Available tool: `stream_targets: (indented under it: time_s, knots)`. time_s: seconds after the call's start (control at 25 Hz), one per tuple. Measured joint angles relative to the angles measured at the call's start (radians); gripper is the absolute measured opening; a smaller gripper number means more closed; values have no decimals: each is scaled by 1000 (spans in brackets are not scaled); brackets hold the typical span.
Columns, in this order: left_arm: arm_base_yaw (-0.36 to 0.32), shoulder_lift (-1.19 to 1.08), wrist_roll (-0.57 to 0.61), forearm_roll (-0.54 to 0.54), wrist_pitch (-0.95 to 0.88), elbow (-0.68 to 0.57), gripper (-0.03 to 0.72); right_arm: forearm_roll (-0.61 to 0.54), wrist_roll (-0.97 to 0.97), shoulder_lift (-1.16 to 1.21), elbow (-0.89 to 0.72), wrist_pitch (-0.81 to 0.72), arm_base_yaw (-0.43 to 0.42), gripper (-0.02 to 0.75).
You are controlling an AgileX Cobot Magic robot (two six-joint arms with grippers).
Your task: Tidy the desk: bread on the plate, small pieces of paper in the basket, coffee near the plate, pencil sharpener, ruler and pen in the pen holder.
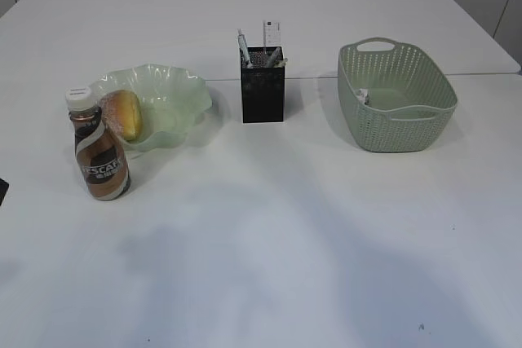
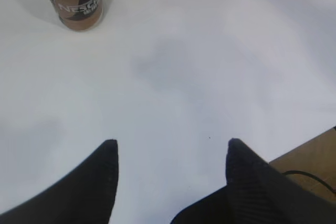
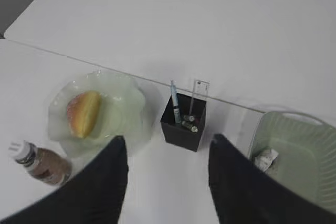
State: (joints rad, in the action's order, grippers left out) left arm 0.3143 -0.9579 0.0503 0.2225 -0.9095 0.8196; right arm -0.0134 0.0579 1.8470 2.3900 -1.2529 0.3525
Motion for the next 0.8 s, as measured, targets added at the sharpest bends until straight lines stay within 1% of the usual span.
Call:
stream_targets:
  time_s: [0.08,0.16,0.2,0.28,0.32,0.44,0.52,0.56,0.72,0.8]
  knots:
    - [0,0,0,0,-18,0,456,-28,-5,-45,-55,-10,0,425]
    - [0,0,0,0,-37,0,456,-33,-6,-61,-78,-13,0,441]
    - [0,0,0,0,-42,0,456,-34,-10,-88,-113,-14,0,450]
    - [0,0,0,0,-55,0,456,-35,-15,-111,-143,-14,0,453]
    - [0,0,0,0,-69,0,456,-50,-32,-158,-198,-15,0,458]
    - [0,0,0,0,-115,0,456,-72,-58,-247,-285,-15,0,459]
    - [0,6,0,0,-139,0,456,-81,-78,-356,-397,-16,0,459]
    - [0,15,0,0,-150,0,456,-81,-78,-356,-397,-16,0,459]
    - [0,98,0,0,-193,0,455,-83,-93,-612,-623,-16,0,459]
    - [0,168,0,0,-214,0,456,-83,-95,-656,-709,-16,0,459]
